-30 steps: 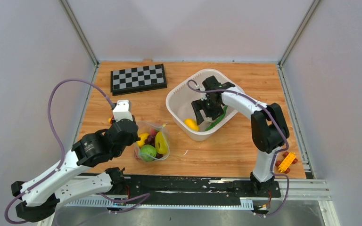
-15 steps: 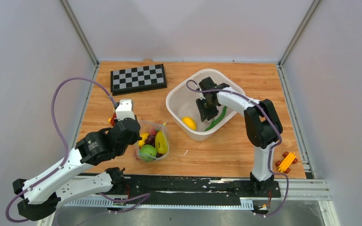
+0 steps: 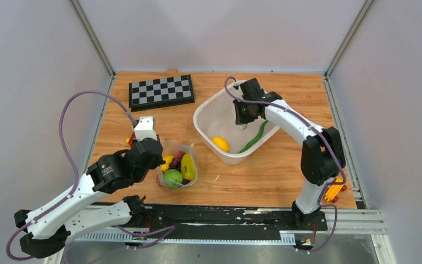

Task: Place the food in the zip-top bag and seal the zipper
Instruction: Pick up the fake vegetable from the bin, then place the fake vegetable in the zipper food storage bag.

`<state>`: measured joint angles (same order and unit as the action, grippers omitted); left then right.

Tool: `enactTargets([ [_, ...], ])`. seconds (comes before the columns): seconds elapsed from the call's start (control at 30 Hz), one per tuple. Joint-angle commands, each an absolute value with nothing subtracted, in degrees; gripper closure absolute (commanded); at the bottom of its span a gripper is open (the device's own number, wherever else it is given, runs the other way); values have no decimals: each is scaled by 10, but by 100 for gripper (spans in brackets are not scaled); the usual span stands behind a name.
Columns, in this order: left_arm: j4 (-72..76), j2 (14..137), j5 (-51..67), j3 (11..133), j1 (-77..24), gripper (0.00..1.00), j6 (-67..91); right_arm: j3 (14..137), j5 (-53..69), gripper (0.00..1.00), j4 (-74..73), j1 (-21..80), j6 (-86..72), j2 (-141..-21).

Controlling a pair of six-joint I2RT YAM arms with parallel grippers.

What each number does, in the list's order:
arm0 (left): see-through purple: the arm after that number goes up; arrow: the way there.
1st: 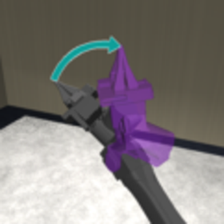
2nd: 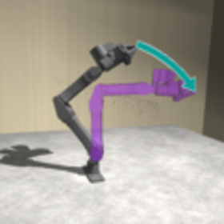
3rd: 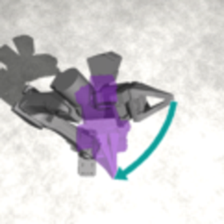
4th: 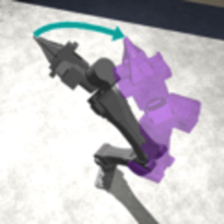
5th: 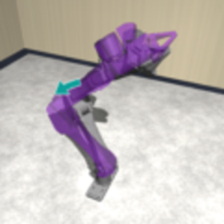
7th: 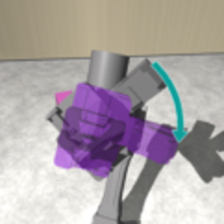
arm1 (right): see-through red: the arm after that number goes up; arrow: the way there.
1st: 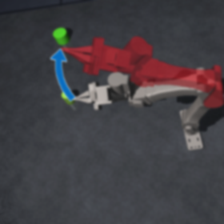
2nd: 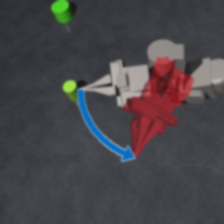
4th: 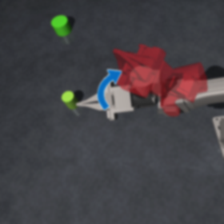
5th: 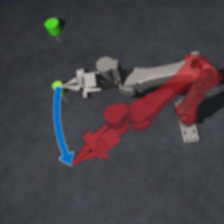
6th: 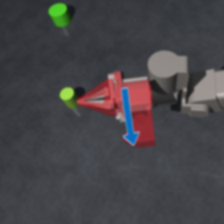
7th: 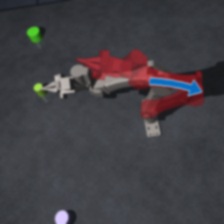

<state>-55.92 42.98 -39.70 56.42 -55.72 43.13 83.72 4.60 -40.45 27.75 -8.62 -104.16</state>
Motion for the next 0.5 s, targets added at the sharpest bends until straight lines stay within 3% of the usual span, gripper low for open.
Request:
enactTargets([
  [0.0, -543, 433, -390, 578, -555, 99, 441, 836, 58, 96, -352, 268, -109, -968],
  [0.1, -541, 431, -388, 579, -555, 99, 441, 833, 65, 100, -355, 267, -111, -954],
  [0.23, -541, 430, -386, 580, -554, 99, 442, 837, 75, 99, -366, 267, -103, -943],
  [0.47, -520, 442, -361, 583, -554, 98, 436, 811, 215, 96, -334, 271, -123, -864],
])
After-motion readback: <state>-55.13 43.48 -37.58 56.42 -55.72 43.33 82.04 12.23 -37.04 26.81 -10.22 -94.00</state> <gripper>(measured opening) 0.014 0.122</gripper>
